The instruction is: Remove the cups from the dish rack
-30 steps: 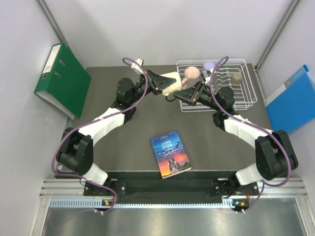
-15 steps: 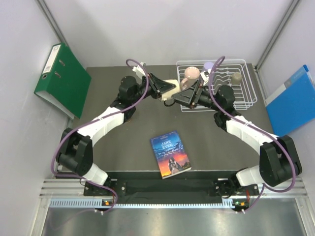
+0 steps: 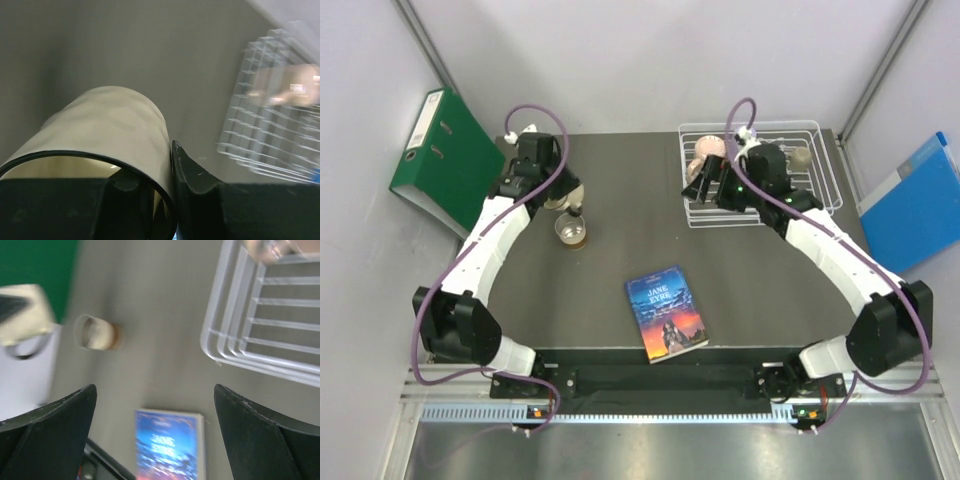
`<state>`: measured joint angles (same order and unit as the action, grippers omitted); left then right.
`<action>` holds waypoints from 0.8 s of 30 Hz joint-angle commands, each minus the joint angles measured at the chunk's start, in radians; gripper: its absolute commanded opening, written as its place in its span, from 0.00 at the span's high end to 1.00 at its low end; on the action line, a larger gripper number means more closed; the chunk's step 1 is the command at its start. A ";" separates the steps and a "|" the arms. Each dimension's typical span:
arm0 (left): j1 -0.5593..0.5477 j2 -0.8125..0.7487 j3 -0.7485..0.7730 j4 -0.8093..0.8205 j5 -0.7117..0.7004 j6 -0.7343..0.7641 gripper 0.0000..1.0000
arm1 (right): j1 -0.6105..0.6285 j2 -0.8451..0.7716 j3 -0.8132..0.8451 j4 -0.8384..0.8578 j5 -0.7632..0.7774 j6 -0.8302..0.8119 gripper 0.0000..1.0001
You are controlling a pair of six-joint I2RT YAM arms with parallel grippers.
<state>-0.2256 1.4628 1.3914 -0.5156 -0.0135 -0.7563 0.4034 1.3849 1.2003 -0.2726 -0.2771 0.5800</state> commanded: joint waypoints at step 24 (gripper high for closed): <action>0.141 0.186 -0.061 -0.236 -0.295 0.167 1.00 | 0.081 -0.012 -0.007 -0.168 0.171 -0.120 0.00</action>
<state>-0.1112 1.6199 1.3315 -0.8455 -0.3573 -0.5995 0.4667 1.4258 1.1976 -0.4442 -0.1223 0.4786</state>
